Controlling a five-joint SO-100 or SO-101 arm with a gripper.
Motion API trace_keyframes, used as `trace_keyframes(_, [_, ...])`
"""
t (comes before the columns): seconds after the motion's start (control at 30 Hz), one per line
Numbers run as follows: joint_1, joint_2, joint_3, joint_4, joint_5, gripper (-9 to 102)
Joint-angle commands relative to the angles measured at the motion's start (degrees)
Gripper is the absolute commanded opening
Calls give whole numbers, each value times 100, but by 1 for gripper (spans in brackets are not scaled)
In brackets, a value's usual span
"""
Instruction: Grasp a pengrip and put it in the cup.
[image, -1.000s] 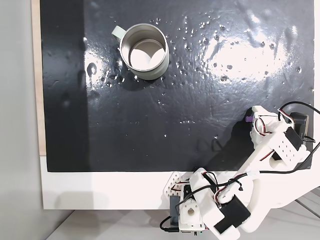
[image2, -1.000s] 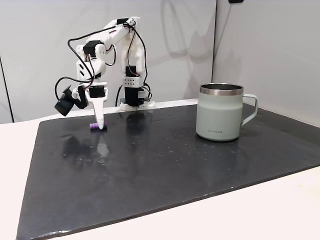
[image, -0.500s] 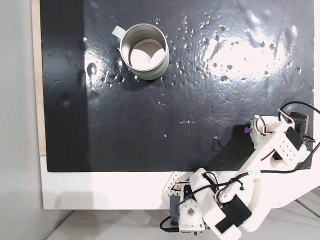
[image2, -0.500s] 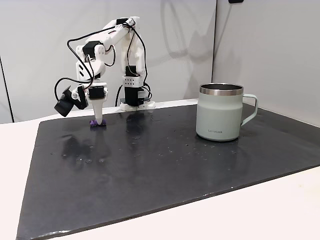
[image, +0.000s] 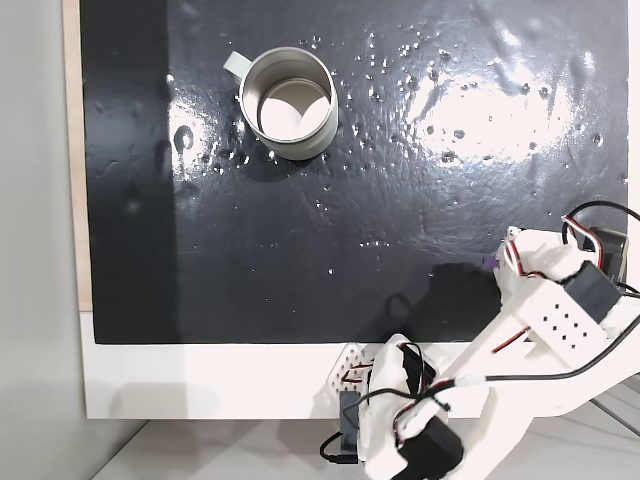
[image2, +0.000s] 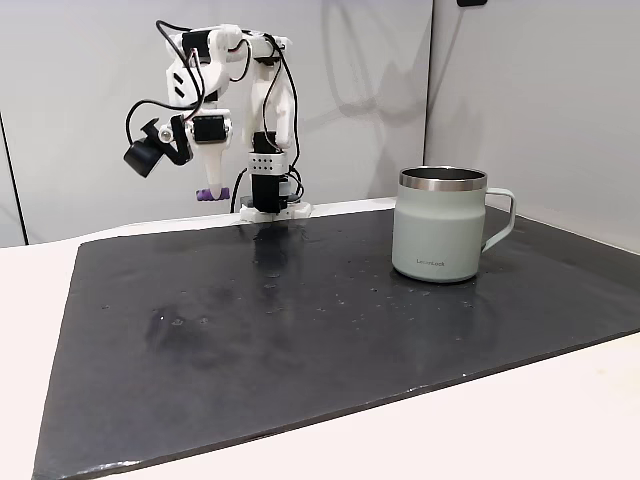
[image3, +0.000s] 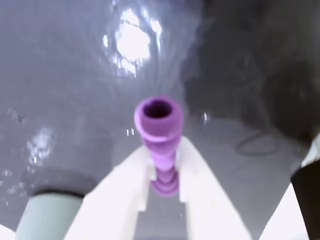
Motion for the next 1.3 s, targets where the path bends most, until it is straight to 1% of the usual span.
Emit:
trace_keyframes(0.0, [-246,677,-756,562,290,0])
trace_keyframes(0.13, [-431,1046,-1283,1257,492,0])
trace_keyframes(0.5, [-844,2145,-1898,1292,870,0])
trace_keyframes(0.77, [-1081,2206,-2312,1292,1116,0])
trace_keyframes(0.87, [-1450,2030,-2417,1204,1424,0])
trace_keyframes(1.17, [-3190,1063,-2979,949,2733,0])
trace_keyframes(1.27, [-3630,826,-3146,756,3015,0])
